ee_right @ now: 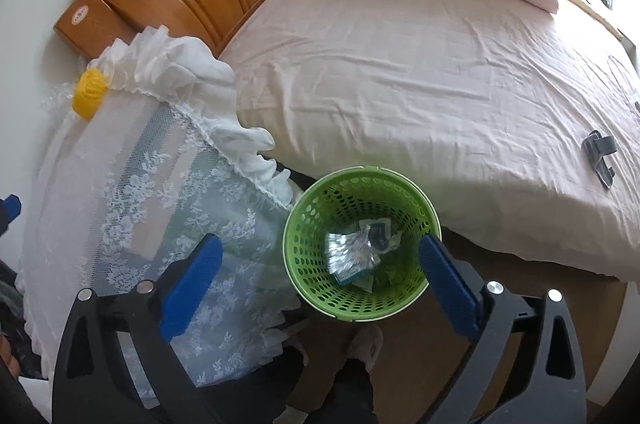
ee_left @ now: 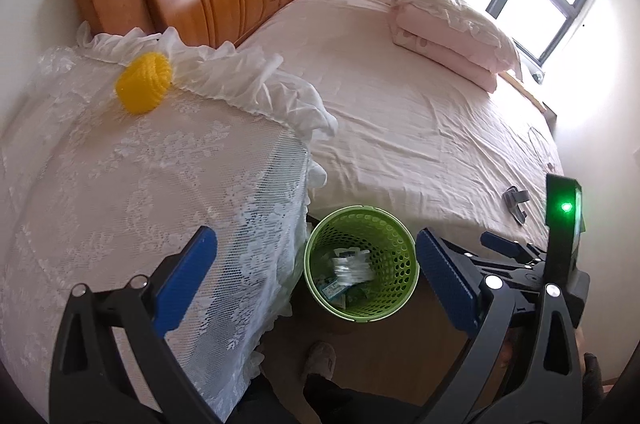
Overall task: Collect trash
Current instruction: 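Move both tools back over the bed toward the yellow ball and clear bag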
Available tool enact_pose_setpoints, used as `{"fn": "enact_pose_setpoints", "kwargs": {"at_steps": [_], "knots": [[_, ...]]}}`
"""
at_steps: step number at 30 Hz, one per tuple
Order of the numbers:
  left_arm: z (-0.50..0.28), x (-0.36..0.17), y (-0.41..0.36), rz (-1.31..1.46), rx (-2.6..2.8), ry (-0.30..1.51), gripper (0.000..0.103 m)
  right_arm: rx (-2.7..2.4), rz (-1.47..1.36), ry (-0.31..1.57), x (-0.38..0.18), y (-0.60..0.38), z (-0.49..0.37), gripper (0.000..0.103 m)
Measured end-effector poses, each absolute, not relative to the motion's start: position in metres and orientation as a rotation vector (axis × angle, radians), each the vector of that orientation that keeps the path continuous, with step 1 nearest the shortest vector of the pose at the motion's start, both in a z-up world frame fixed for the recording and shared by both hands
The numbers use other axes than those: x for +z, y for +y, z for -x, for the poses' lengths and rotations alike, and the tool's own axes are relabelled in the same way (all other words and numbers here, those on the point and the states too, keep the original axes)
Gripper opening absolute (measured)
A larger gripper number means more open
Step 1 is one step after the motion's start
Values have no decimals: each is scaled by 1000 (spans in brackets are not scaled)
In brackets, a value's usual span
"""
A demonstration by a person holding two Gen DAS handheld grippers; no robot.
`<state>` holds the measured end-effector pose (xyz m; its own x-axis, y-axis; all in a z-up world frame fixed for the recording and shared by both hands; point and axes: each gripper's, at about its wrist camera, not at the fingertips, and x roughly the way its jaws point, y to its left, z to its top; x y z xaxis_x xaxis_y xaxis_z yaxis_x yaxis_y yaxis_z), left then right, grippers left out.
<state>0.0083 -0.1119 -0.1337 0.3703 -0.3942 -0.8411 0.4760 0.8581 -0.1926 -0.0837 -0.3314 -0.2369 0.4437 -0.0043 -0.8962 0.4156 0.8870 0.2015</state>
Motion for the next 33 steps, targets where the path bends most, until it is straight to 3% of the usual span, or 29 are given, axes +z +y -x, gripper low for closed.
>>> {"fn": "enact_pose_setpoints", "kwargs": {"at_steps": [15, 33], "knots": [[-18, -106, -52, -28, -462, 970, 95, -173, -362, 914, -142, -281, 70, 100], [-76, -102, 119, 68, -101, 930, 95, 107, -158, 926, -153, -130, -87, 100]]}}
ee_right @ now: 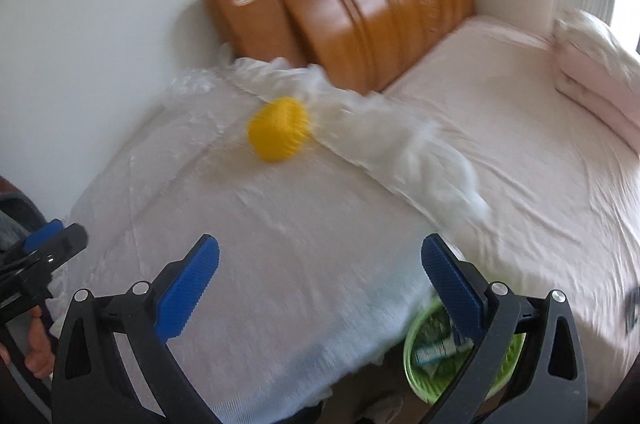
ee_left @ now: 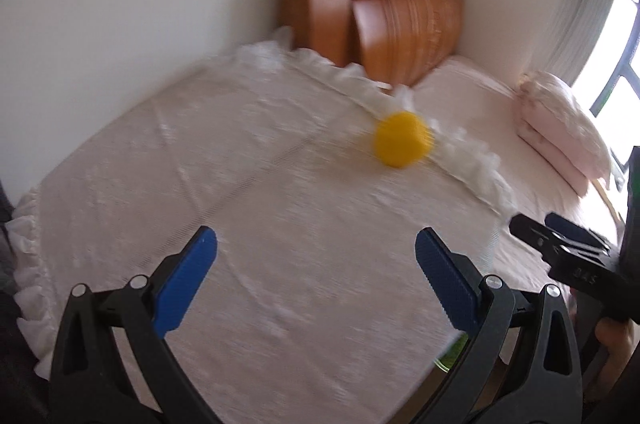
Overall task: Collect trash
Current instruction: 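Move both tools back over the bed toward the yellow ball and clear bag, then close the right tool on the yellow mesh ball, then grasp the clear plastic bag with the left tool near the headboard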
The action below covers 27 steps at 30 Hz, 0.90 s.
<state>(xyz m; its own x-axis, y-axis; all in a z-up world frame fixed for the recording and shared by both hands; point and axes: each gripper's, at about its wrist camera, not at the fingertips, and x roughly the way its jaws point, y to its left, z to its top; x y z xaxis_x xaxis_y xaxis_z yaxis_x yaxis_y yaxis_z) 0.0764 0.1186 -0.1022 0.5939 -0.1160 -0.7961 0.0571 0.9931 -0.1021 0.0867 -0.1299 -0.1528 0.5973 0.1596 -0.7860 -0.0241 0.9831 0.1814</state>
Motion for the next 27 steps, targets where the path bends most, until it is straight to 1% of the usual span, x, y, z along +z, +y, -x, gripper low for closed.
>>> {"fn": "enact_pose_setpoints", "kwargs": {"at_steps": [8, 12, 13, 14, 15, 16, 17, 18, 20, 23, 27], "knots": [[-118, -110, 162, 101, -39, 935, 95, 91, -50, 931, -190, -76, -197, 100], [-143, -118, 171, 106, -21, 943, 95, 53, 25, 967, -211, -61, -234, 100], [-149, -119, 173, 107, -17, 945, 95, 45, 47, 981, -217, -59, -241, 95], [-153, -120, 174, 108, -18, 944, 95, 51, 59, 997, -222, -58, -244, 83], [-160, -122, 175, 108, -17, 945, 95, 59, 65, 1014, -226, -57, -248, 76], [-167, -122, 175, 108, -15, 946, 95, 69, 64, 1028, -230, -57, -250, 61], [-174, -123, 174, 106, -12, 946, 95, 75, 62, 1028, -231, -57, -251, 52], [-179, -123, 174, 103, -11, 944, 95, 79, 67, 1022, -231, -56, -251, 49], [-187, -122, 172, 94, -7, 937, 95, 90, 82, 1012, -228, -56, -250, 33], [-199, -120, 169, 89, -10, 929, 95, 107, 66, 1012, -225, -60, -247, 29], [-209, -117, 162, 83, -17, 920, 95, 123, 34, 1001, -215, -67, -237, 27]]}}
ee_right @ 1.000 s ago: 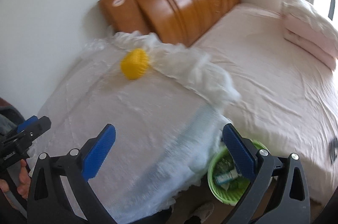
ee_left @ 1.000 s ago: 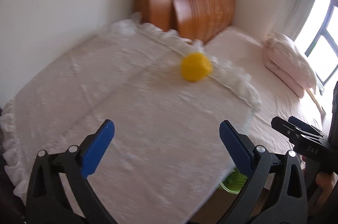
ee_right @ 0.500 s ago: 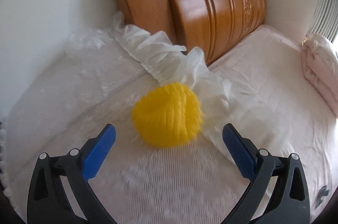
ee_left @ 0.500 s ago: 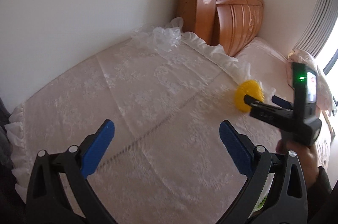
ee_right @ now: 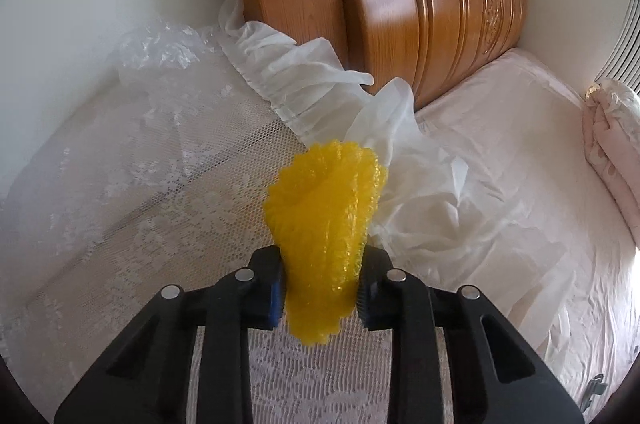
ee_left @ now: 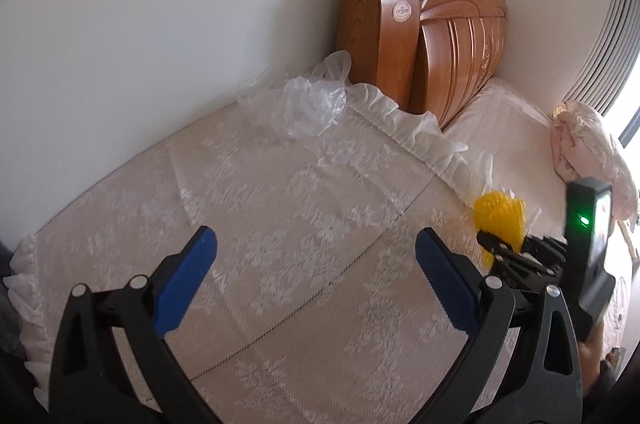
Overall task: Collect trash
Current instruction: 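Grasp the clear plastic bag with the left tool near the headboard, then carry the clear bag and yellow ball over the wastebasket with both tools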
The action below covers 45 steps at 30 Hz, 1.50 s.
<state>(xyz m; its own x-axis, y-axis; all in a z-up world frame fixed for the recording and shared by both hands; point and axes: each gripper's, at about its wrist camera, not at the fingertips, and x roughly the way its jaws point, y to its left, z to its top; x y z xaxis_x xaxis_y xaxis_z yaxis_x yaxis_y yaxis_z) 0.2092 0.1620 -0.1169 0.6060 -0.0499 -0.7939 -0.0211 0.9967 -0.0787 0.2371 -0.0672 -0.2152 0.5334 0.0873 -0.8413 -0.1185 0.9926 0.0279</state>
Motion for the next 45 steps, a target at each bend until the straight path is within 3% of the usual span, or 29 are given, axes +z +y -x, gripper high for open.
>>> {"fn": "enact_pose_setpoints", "kwargs": {"at_steps": [11, 21, 23, 25, 28, 31, 36, 45], "knots": [[-265, -138, 145, -7, -12, 918, 95, 157, -104, 967, -172, -98, -176, 27], [-393, -190, 133, -154, 86, 927, 95, 65, -221, 981, -155, -133, -119, 27], [-410, -200, 134, -161, 97, 953, 90, 36, -232, 984, -156, -140, -111, 27], [-425, -209, 134, -183, 96, 983, 64, 10, -245, 987, -156, -147, -104, 27], [-433, -216, 135, -187, 83, 1026, 36, -16, -263, 982, -156, -155, -97, 27], [-424, -210, 137, -168, 83, 1039, 20, -24, -280, 971, -155, -161, -93, 27], [-375, -180, 133, -127, 52, 1003, 16, -1, -293, 943, -146, -166, -85, 27], [-201, -104, 68, -88, -124, 942, 16, 47, -306, 872, -113, -187, -34, 27]]}}
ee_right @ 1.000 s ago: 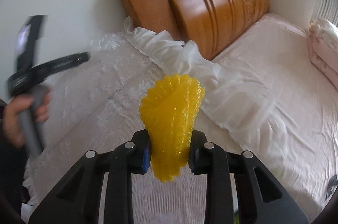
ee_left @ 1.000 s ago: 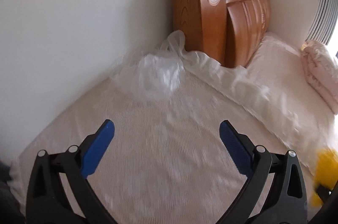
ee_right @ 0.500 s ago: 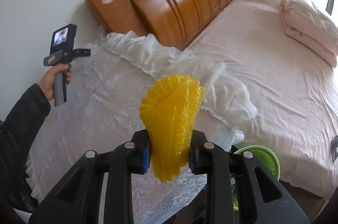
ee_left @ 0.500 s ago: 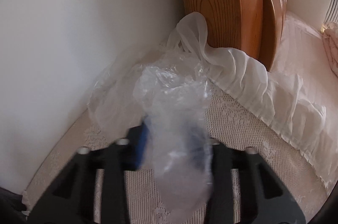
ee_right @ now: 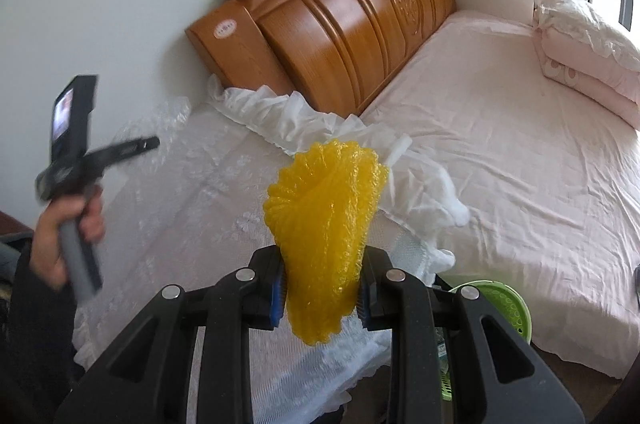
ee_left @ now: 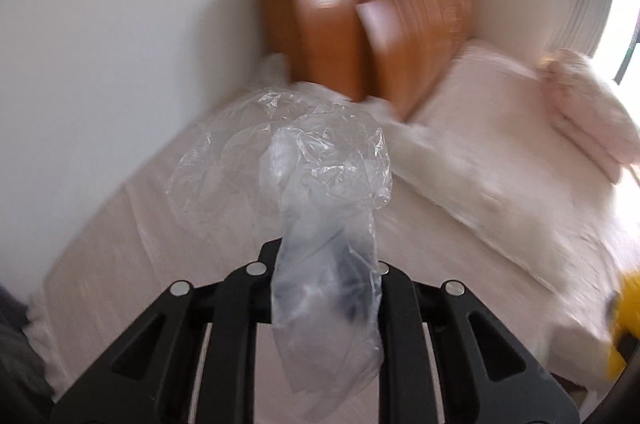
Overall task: Collect trash
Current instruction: 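Carry the clear bag and yellow ball over the wastebasket with both tools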
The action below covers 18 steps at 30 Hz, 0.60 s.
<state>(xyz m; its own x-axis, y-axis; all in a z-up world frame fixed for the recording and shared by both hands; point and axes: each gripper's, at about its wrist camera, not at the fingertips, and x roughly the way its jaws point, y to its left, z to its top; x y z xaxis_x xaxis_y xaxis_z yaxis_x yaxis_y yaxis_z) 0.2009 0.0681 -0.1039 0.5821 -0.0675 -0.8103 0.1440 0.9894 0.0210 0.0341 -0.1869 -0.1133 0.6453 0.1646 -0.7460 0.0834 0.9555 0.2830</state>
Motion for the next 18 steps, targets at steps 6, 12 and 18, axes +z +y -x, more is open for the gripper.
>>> {"fn": "enact_pose_setpoints", "kwargs": {"at_steps": [6, 12, 18], "knots": [[-82, -76, 3, -29, -286, 971, 16, 27, -308, 813, -90, -222, 29, 27], [3, -65, -73, -98, -446, 953, 16, -52, -341, 783, -85, -276, 97, 28], [56, -71, -136, -160, -565, 975, 16, -125, -388, 784, -95, -328, 144, 28]]}}
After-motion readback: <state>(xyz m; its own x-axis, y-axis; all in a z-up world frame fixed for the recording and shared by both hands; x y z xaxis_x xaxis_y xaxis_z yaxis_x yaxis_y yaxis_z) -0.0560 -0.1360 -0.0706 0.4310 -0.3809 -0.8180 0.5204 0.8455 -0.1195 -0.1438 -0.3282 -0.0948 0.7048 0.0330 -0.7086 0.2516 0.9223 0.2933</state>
